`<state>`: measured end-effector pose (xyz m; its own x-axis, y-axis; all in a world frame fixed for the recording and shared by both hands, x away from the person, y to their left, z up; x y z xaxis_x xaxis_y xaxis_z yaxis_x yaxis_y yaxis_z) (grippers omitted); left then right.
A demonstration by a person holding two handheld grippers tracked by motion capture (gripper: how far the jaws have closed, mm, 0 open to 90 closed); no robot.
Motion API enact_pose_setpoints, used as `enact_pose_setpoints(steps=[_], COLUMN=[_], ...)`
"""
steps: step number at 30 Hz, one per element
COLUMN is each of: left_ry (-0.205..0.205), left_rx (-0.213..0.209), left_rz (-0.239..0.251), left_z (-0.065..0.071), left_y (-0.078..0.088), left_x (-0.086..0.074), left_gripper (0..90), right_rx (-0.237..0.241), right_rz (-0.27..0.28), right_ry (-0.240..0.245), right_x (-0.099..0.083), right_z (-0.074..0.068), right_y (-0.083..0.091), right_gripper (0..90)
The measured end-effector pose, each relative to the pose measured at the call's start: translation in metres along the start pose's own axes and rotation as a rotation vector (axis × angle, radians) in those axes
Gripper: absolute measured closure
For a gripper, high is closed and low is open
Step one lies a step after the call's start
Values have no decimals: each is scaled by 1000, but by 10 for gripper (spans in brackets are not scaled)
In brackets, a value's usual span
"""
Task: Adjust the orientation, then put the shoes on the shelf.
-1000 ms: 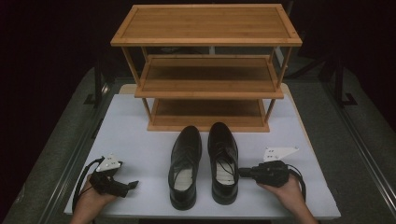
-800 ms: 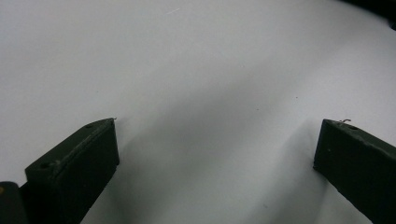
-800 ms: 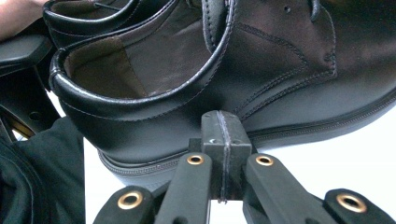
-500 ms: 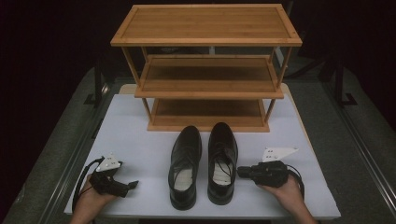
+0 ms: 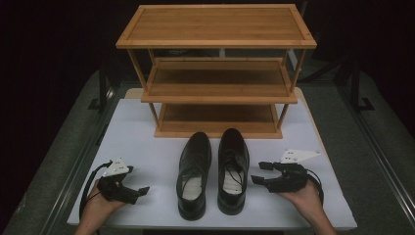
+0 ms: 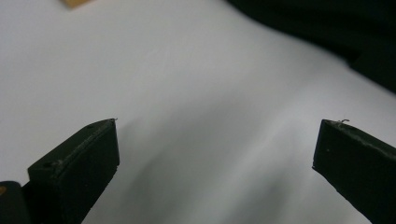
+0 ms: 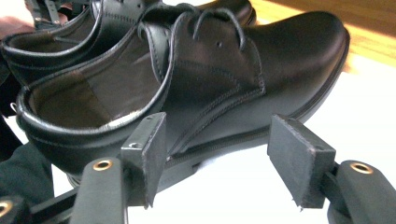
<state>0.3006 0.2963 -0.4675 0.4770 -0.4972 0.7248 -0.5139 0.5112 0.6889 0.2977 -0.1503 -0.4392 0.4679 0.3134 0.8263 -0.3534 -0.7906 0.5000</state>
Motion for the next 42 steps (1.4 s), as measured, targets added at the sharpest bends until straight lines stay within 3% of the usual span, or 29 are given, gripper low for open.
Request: enact_pose_setpoints(steps=[5,13,22,25,30,34,42], left_ry=[12,-59,-123,-129,-152,-174,-176], left_rx=[-61,-109,-152,-187,-211,-177,-214], left_rz=[56,103,142,165,137,84,55], left_z=[11,28,45,52,61,64,69], left_y=[2,4,-9,-14,-23,-33,-41], left_x=[27,76,125,135,140,136,130], left_gripper=[0,0,0,98,139,143,250], right_rx=[-20,-56,-76,-79,-68,-61,-65], right_rz=[8,29,27,17,7,4,-24], right_ry=[2,30,30,31,34,36,45], right_x=[10,28,41,44,51,57,62], right_z=[-4,-7,-6,-7,-9,-10,-10], right_y=[0,1,-1,-4,-10,-16,-29], right_gripper=[317,300,291,290,290,290,290])
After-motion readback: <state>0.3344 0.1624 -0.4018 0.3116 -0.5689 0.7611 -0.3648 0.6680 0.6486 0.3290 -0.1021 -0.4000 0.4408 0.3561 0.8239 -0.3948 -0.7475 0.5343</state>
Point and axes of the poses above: each handheld gripper's, and its own axes: y roughly backward along the jaws, x roughly out of its top, z roughly to its right, the point moved 5 cm from there along -y, roughly forward along the jaws, and after that the axes turned 3 degrees about x, right-handed, at the moved point
